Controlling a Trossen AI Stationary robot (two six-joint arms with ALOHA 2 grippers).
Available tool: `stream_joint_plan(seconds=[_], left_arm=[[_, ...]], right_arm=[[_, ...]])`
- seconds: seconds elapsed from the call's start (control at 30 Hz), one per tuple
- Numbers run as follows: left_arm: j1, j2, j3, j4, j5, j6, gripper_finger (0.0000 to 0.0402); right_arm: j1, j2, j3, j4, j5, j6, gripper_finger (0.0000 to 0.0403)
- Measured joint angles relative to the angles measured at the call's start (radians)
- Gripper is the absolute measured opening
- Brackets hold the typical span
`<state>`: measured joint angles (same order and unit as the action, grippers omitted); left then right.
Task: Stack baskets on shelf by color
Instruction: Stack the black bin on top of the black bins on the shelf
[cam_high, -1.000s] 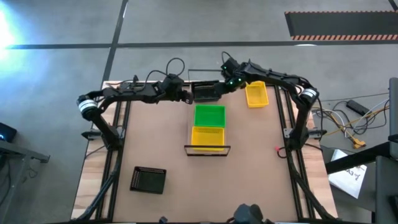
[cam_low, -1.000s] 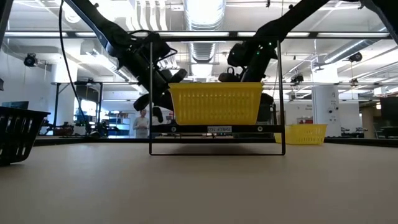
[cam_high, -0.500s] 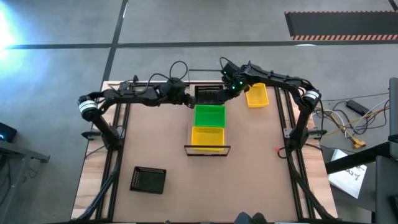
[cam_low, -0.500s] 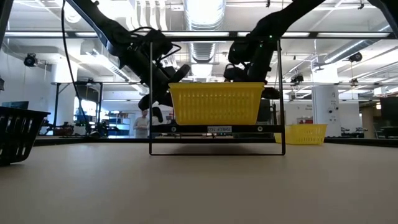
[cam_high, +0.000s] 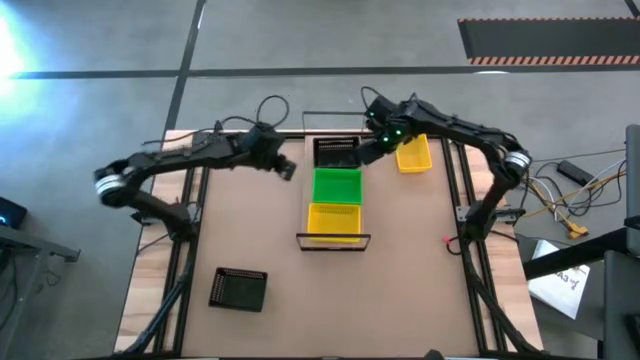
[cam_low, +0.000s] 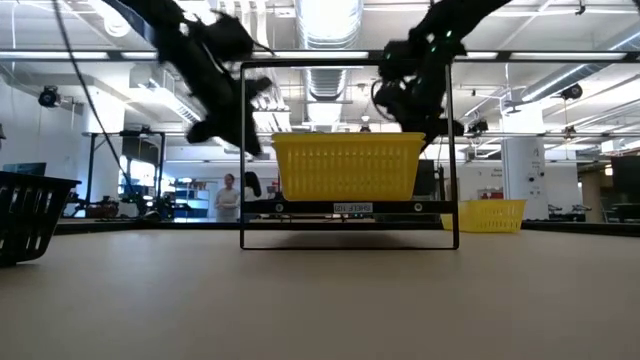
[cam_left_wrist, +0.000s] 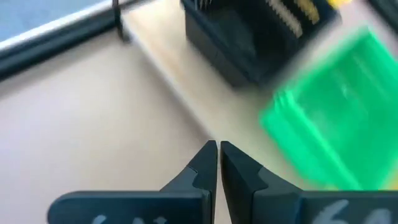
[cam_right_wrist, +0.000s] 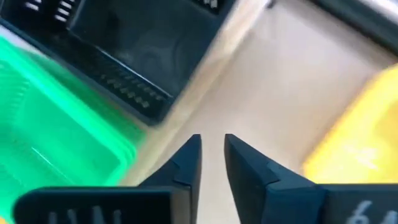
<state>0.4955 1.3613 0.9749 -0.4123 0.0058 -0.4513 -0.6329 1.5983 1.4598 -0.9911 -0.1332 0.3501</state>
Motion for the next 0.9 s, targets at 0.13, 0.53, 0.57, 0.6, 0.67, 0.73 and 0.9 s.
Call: stream_joint_plan(seconds=[0.13, 0.53, 0.57, 0.6, 0.67, 0.73, 0.9], left_arm=[[-0.086, -0.182, 0.0, -0.28, 0.007, 0.007, 0.0004], [-0.693, -0.461, -0.081, -0.65, 0.248, -0.963, 0.0006], [-0.728, -0.467, -0.093, -0.648, 0.273, -1.033, 0.001], [-0.758, -0.471, -0.101, -0.646, 0.299, -1.088, 0.0018], [-0.81, -0.472, -0.116, -0.643, 0.341, -1.179, 0.0042], [-0.854, -0.46, -0.129, -0.645, 0.353, -1.258, 0.0075], [-0.913, -0.381, -0.189, -0.644, 0.365, -1.357, 0.0173]], right_arm=[[0.028, -0.108, -0.026, -0.012, 0.062, -0.02, 0.0098], [0.092, -0.367, -0.313, 0.329, 0.118, 0.033, 0.0139], [0.092, -0.376, -0.339, 0.357, 0.118, 0.043, 0.0138], [0.092, -0.382, -0.362, 0.381, 0.117, 0.047, 0.0136], [0.092, -0.388, -0.398, 0.41, 0.109, 0.046, 0.0131], [0.092, -0.388, -0.421, 0.418, 0.107, 0.038, 0.0126], [0.092, -0.388, -0.438, 0.424, 0.099, -0.01, 0.0113]])
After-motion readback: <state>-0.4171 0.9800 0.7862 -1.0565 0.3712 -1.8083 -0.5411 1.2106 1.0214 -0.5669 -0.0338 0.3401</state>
